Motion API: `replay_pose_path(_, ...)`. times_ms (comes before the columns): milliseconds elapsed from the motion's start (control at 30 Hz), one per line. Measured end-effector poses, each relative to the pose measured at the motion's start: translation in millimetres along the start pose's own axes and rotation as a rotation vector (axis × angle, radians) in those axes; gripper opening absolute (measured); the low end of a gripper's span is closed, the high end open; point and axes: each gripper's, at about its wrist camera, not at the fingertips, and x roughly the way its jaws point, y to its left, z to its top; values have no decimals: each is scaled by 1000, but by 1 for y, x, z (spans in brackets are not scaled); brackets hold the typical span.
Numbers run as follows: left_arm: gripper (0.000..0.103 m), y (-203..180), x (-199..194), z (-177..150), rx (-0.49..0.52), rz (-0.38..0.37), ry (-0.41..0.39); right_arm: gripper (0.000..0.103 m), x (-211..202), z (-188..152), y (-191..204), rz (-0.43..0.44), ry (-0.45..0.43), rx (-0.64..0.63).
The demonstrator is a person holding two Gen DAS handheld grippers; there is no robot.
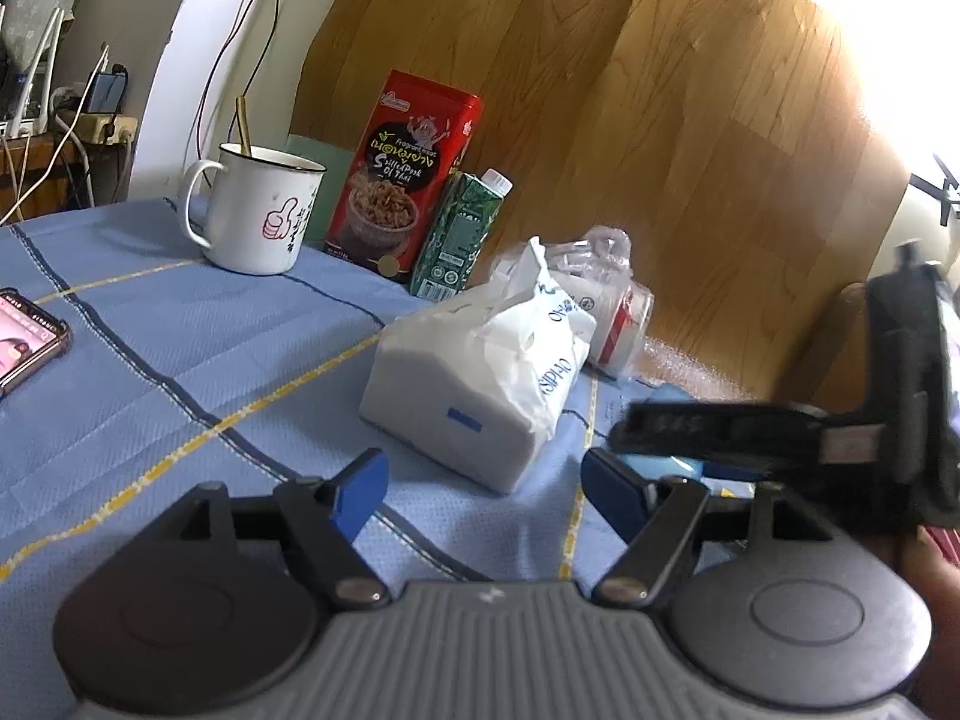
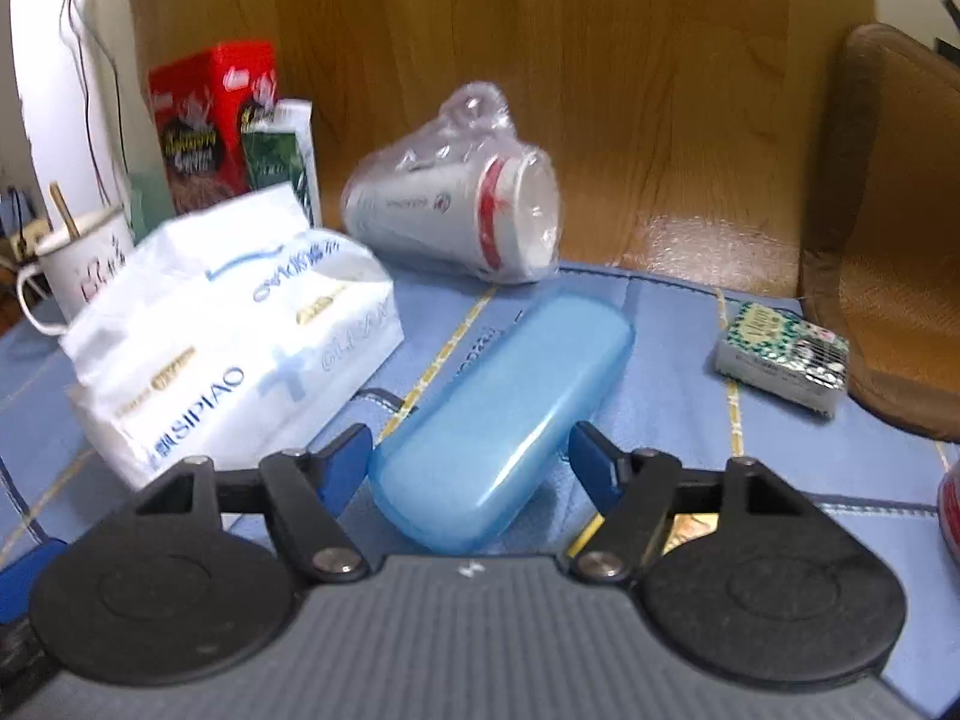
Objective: Organize soft objects
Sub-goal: 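Lower the right gripper onto the blue plastic case and close it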
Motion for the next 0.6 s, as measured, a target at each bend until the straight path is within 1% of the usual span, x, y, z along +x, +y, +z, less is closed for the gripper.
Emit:
replay_pose_path(67, 73, 2, 1, 1, -13, -1, -1, 67, 2, -4, 4, -15, 6, -54)
replay_pose_path(133, 74, 4, 0, 1, -26, -1, -4, 60, -4, -12, 2, 1, 7, -72)
replay_pose_path(167, 74, 4, 0, 1, -31, -1, -4, 59, -9, -15, 1, 13, 6, -81)
replay_pose_path(267, 75, 5, 0, 1, -30, -5, -2, 59, -32, -31, -2, 75, 5, -129)
replay_pose_path(433, 82, 2, 0, 1, -11, -11, 3, 59, -96, -79, -9, 192, -19, -264)
replay_pose_path(467, 83, 1, 0, 1, -6, -12, 4, 59, -111, -90, -13, 200, -37, -284)
replay_pose_path(500, 85, 0, 1, 1, -14, 4, 11, 59, -126, -102, -19, 203, -52, -297)
replay_pose_path(533, 86, -1, 1, 1, -3, 0, 17, 59, -137, -112, -26, 202, -59, -298)
replay_pose_path(600, 87, -6, 2, 0, 21, -1, 31, 59, -158, -134, -40, 171, -80, -284)
